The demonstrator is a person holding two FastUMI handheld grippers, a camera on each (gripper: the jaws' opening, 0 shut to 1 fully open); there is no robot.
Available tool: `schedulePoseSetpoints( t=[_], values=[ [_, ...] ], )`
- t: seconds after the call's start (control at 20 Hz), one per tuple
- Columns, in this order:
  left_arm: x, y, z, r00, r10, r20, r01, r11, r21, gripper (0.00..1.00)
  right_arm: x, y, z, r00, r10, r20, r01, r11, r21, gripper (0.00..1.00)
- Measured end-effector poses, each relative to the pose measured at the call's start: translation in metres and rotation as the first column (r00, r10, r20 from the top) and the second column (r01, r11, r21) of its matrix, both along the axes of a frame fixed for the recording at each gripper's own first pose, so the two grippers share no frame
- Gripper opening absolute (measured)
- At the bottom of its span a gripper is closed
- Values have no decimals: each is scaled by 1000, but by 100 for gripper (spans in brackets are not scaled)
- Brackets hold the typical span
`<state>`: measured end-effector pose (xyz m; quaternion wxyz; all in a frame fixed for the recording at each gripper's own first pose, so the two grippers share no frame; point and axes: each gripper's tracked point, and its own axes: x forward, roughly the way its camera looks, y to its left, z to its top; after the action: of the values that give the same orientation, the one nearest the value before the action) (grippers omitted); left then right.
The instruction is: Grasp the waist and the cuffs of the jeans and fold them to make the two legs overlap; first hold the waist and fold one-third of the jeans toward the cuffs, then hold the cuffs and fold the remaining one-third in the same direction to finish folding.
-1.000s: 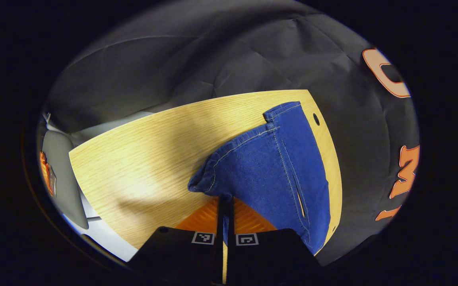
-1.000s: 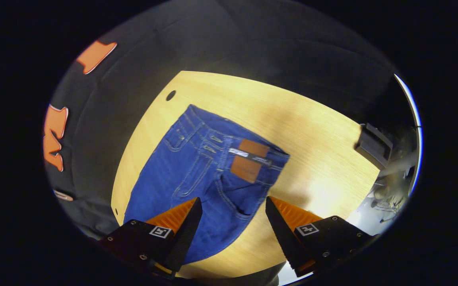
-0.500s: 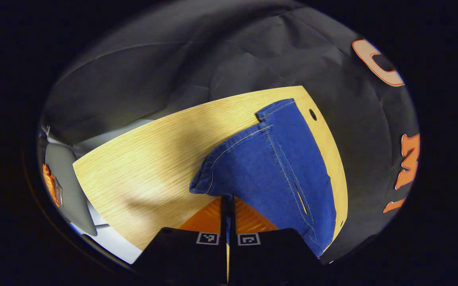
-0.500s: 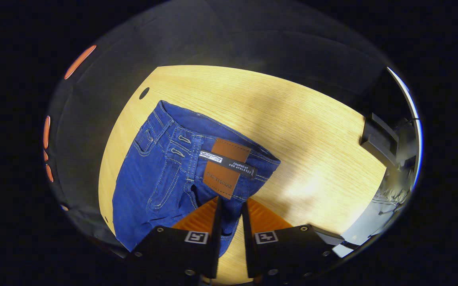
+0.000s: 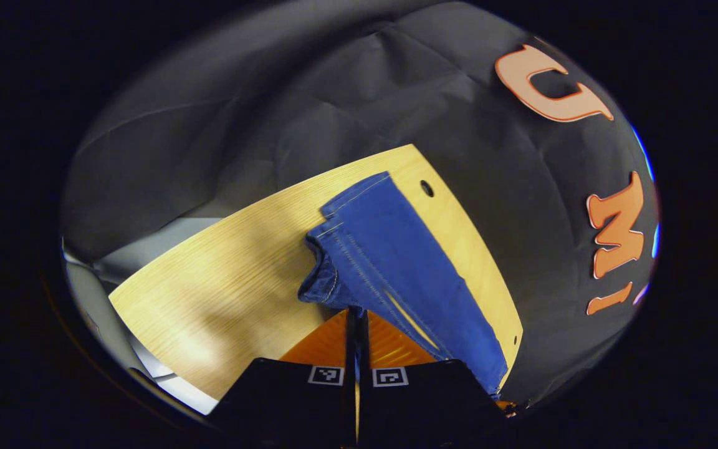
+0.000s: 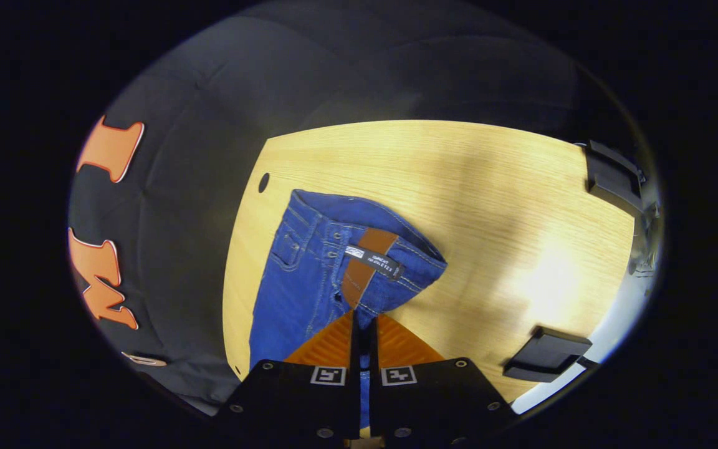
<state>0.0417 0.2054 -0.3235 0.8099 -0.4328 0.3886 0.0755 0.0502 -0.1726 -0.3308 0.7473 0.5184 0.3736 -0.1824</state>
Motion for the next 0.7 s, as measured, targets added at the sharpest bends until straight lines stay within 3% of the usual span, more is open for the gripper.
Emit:
schedulePoseSetpoints(
  t=[0.45,0.7],
  values=[
    [66,-7,6,998,-59,10,59,997,-46,2,50,9,54,997,-40,70,41,999,-17,6],
    [113,-8,0,992,-127,2,127,991,-46,2,72,16,71,989,-122,82,122,992,11,6]
  ],
)
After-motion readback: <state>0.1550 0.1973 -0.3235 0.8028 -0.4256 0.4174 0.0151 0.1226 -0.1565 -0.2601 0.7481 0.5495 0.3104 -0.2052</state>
